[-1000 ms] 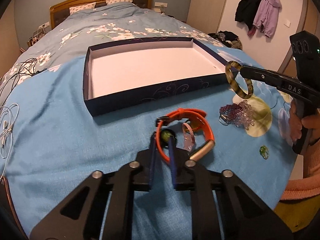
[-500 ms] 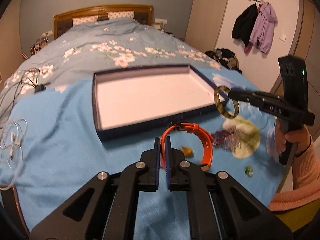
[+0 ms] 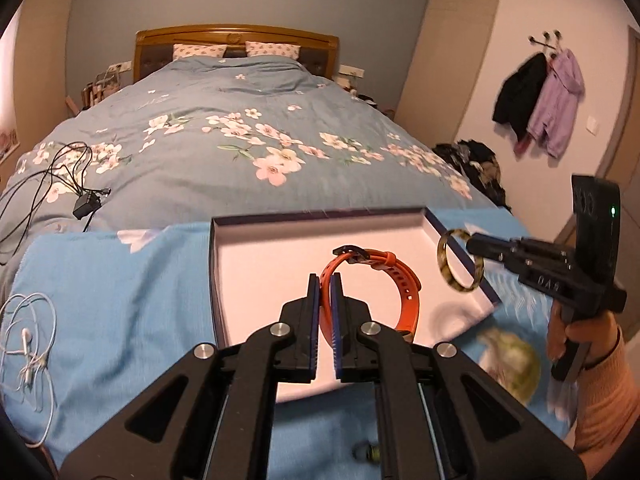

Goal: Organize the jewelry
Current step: 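Carry the watch and bangle into the blue tray and open both grippers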

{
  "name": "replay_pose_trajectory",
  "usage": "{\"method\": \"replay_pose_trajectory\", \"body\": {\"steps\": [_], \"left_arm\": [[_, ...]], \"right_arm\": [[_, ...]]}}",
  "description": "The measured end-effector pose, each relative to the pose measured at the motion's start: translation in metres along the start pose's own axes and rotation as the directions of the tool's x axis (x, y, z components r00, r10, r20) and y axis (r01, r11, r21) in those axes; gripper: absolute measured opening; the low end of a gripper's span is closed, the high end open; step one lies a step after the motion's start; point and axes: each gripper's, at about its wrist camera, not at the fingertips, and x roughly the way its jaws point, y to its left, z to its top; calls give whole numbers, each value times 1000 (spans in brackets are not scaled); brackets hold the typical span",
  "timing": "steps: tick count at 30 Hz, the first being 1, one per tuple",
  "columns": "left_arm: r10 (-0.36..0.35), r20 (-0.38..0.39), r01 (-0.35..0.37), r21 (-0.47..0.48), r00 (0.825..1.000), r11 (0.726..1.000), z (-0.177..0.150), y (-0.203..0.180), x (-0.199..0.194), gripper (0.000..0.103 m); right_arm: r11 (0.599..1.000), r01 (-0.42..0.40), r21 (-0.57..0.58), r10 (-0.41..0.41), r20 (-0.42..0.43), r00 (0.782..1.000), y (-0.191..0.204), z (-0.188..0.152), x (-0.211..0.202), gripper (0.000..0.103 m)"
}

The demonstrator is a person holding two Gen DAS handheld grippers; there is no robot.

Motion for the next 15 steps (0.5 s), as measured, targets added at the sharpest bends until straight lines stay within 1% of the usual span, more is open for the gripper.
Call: {"method": "replay_pose_trajectory", "body": {"steps": [4,6,8,14,15], "left_arm": [[13,-8,-13,-50,1000,999,18,10,29,6],[17,-18,-19,-71,1000,997,24,13,44,6],[21,-37,-24,-95,999,995,27,17,59,6],[45,-87,-56,-125,995,991,31,26,99,7],[47,-99,-60,-133,994,989,32,27,106,5]], "right_arm": [[1000,21,-14,-22,-31,999,-3,14,23,6],[999,44,-31,-45,-48,998,-1,20,33,6],[998,47,-41,-50,-72,996,-1,24,43,6],[995,77,-63,-85,-132,988,0,33,70,6],[995,82,-61,-90,-144,986,-1,34,74,6]]}}
